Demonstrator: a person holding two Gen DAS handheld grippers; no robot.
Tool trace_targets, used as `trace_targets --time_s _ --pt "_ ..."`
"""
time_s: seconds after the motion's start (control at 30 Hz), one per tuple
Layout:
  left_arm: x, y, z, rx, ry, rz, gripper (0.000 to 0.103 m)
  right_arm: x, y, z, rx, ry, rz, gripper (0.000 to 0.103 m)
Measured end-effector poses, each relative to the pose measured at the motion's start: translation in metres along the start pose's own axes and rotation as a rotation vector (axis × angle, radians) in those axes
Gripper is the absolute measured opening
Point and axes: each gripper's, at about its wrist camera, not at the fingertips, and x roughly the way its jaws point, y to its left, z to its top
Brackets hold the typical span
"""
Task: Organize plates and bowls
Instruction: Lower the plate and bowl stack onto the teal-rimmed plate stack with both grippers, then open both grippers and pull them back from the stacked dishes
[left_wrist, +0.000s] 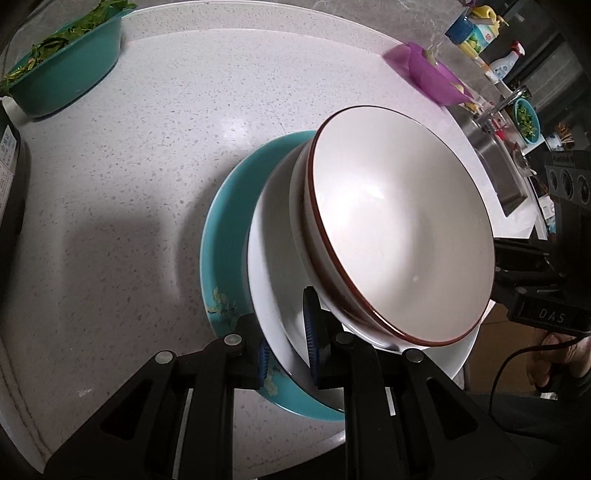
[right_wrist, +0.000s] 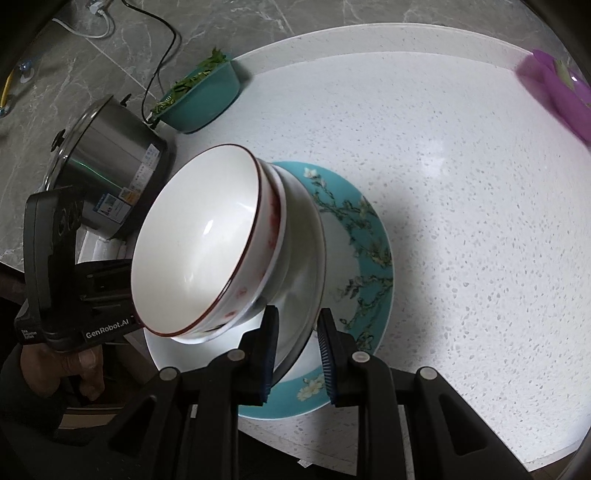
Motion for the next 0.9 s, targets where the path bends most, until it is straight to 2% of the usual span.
trace_targets --time_s 0.37,0.53,0.6,0.67,0.77,0.83,0.9 --pt "-0.002 0.001 -0.002 0.002 -0.027 0.009 0.014 0.007 0.002 -0.002 -0.004 -0.011 0.004 0.024" --pt "-0.005 0.001 -0.007 -0.009 -0.036 0.004 0.018 0.005 0.002 -0.005 0.004 -0.016 0.011 0.028" --pt "-0.008 0.004 -0.01 -0.015 -0.046 0.006 0.025 0.002 0.004 -0.007 0.007 -0.029 0.005 0.029" --pt "-0.014 0.006 -0.014 -0.024 -0.061 -0.005 0.027 -0.005 0.003 -0.01 0.026 -0.05 -0.003 0.033" --pt "-0.025 0.009 -0.018 -0.034 -0.068 -0.021 0.038 -0.018 0.0 -0.017 0.052 -0.084 -0.021 0.05" --pt "-0.038 0.007 -0.023 -0.032 -0.075 -0.032 0.054 -0.03 -0.002 -0.024 0.08 -0.108 -0.033 0.06" --pt "-0.053 0.003 -0.027 -0.02 -0.092 -0.023 0.083 -0.043 -0.004 -0.032 0.108 -0.142 -0.04 0.077"
